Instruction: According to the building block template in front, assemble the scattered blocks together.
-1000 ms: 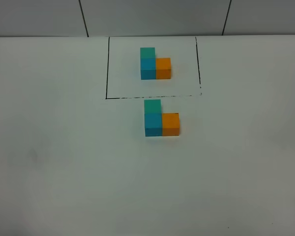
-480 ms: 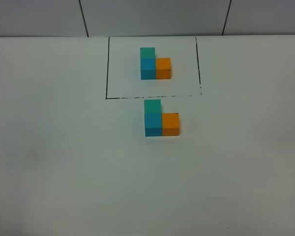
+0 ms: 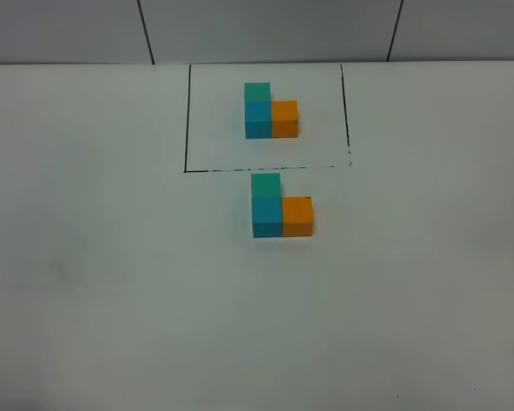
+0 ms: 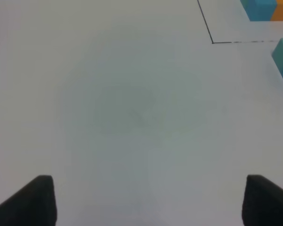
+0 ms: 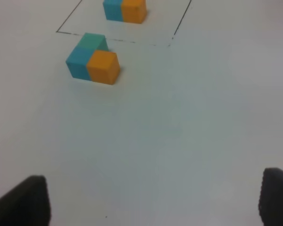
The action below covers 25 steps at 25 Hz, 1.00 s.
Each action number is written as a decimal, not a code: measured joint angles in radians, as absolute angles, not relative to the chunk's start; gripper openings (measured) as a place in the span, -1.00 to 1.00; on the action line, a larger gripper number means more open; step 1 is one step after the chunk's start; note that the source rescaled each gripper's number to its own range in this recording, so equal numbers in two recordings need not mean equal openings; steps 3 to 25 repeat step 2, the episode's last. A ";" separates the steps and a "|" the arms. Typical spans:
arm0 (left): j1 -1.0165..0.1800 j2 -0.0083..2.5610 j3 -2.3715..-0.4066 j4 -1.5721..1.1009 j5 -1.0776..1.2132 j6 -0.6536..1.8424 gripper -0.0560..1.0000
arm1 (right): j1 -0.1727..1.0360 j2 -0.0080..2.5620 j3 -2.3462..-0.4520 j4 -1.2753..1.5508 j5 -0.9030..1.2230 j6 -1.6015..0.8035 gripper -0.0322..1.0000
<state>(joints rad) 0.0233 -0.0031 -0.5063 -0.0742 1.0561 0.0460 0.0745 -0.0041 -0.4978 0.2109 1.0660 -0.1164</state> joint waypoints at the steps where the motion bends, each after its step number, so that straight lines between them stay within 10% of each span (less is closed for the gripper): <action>1: 0.023 -0.003 -0.506 -0.074 1.056 0.046 0.64 | 0.074 -0.004 -0.498 0.211 1.066 -0.116 0.57; 25: 0.023 -0.003 -0.506 -0.074 1.056 0.046 0.64 | 0.074 -0.004 -0.498 0.210 1.066 -0.116 0.57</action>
